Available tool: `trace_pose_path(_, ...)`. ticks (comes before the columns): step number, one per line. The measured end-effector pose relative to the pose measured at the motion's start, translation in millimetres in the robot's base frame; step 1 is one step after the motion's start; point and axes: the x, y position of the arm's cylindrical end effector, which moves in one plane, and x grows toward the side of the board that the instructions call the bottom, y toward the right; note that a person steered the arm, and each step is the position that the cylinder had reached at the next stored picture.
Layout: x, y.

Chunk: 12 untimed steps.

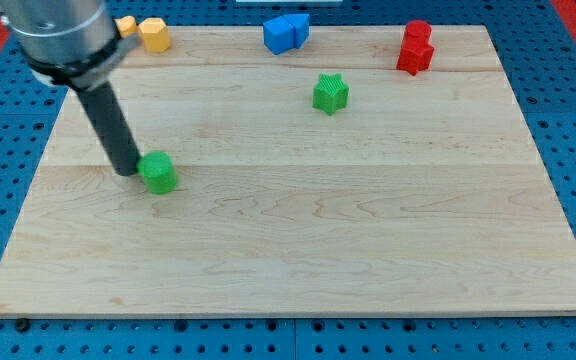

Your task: Push the green circle towards bottom right

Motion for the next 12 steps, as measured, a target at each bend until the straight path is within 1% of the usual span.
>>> trace_pose_path(1,14.6,50.3)
trace_pose_path(3,18.9,173.9)
trace_pose_path(4,38.7,203.7)
trace_pose_path(6,77.5,182.4)
trace_pose_path(7,87.8,218.3)
trace_pose_path(8,77.9,234.4)
trace_pose_path(9,58.7,230.7)
trace_pose_path(10,51.5,233.6)
trace_pose_path(12,51.5,282.4)
